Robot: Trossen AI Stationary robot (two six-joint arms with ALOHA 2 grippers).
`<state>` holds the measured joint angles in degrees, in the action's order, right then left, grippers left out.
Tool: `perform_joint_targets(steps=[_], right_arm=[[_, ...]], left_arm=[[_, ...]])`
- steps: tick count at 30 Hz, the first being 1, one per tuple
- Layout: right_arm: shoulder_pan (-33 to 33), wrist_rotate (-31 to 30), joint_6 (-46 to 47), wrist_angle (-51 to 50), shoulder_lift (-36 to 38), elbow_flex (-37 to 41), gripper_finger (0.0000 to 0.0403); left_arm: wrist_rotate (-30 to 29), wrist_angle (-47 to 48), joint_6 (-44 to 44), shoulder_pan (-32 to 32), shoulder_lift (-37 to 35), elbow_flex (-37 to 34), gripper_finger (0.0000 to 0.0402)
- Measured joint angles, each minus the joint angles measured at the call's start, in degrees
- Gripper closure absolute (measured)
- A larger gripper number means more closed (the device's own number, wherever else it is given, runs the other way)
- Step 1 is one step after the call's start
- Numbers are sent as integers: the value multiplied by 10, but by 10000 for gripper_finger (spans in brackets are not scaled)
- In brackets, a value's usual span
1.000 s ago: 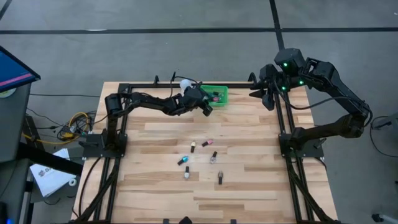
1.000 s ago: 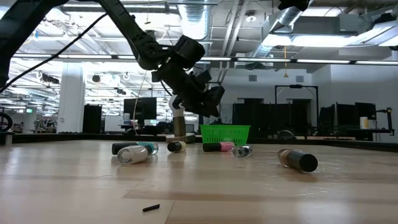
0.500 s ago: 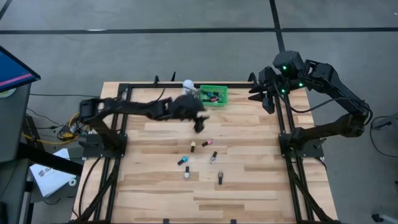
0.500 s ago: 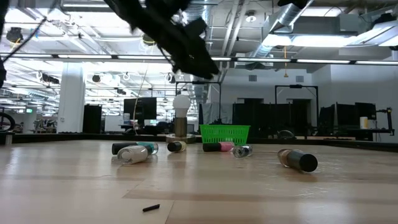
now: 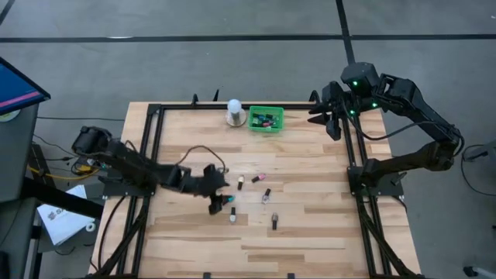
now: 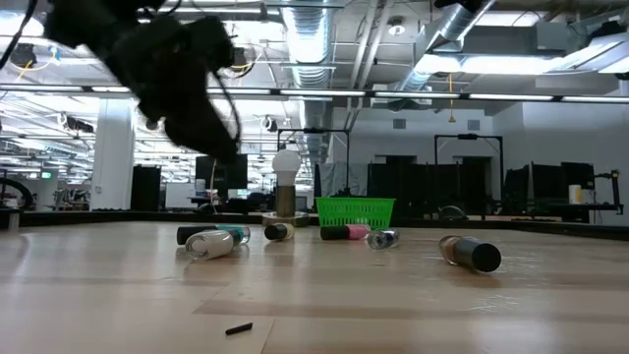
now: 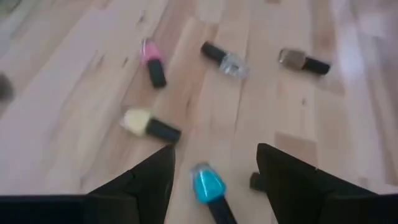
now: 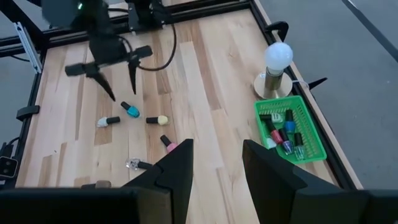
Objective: Pick & Place Nail Polish
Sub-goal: Put the light blue nail polish bottle into the green basket
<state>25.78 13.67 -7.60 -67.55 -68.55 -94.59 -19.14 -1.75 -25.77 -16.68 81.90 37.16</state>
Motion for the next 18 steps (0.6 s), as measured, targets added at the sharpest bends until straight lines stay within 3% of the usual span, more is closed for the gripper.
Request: perform_joint_targets(steps=[5,18], right_arm=[[0,0,1,3,0,0,272],[0,0,-1,3,0,0,272]], left_arm=[[-75,-19,-66,-43,53,-7,183],[-91,-57,-195,-93,170,-1,196]])
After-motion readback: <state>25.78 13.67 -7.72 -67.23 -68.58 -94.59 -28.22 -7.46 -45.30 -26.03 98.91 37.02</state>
